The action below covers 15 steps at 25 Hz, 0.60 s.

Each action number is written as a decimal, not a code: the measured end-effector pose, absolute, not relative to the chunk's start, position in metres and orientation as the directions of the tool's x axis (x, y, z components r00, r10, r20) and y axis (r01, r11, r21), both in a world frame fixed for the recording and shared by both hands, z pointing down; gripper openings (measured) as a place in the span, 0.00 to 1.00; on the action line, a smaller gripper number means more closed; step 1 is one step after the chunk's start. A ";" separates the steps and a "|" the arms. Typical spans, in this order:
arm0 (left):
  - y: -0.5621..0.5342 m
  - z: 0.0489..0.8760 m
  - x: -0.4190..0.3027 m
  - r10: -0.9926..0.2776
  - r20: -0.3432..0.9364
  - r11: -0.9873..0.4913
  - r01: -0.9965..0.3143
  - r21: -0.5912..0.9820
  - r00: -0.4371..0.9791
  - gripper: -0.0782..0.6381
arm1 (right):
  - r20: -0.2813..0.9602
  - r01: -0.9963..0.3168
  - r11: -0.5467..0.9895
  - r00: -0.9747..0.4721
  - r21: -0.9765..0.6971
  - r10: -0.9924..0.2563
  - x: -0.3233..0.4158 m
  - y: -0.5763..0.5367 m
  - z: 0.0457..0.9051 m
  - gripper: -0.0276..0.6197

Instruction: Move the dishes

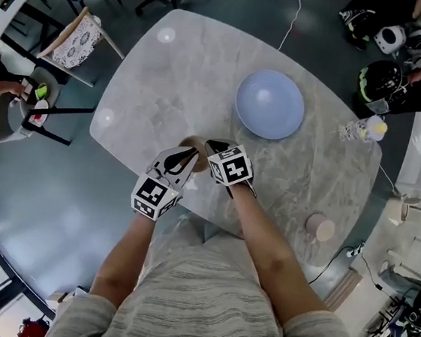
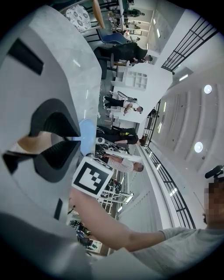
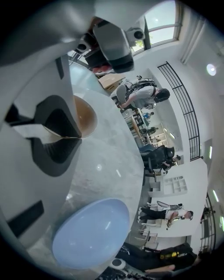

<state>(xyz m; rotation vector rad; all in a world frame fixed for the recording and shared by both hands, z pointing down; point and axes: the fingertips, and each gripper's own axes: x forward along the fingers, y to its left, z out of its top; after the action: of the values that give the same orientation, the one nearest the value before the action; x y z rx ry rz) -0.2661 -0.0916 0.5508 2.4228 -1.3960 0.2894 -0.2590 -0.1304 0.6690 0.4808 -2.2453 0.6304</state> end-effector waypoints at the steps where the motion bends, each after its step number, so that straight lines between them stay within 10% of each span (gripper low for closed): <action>1: -0.094 0.550 -0.262 -0.795 0.332 -0.474 -0.861 0.182 0.508 0.15 | 0.739 -0.523 0.801 -0.655 -0.291 -0.159 -0.254 -0.138 0.666 0.09; 15: -0.154 0.551 -0.200 -0.690 0.335 -0.604 -0.765 0.221 0.642 0.15 | 0.712 -0.697 0.677 -0.599 -0.238 -0.367 -0.183 -0.266 0.625 0.09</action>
<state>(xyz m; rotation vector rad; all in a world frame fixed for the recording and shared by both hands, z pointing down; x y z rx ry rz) -0.2004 -0.1542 0.5508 2.5200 -1.1601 0.3069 -0.1828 -0.2661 0.6249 0.8143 -2.2493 0.6707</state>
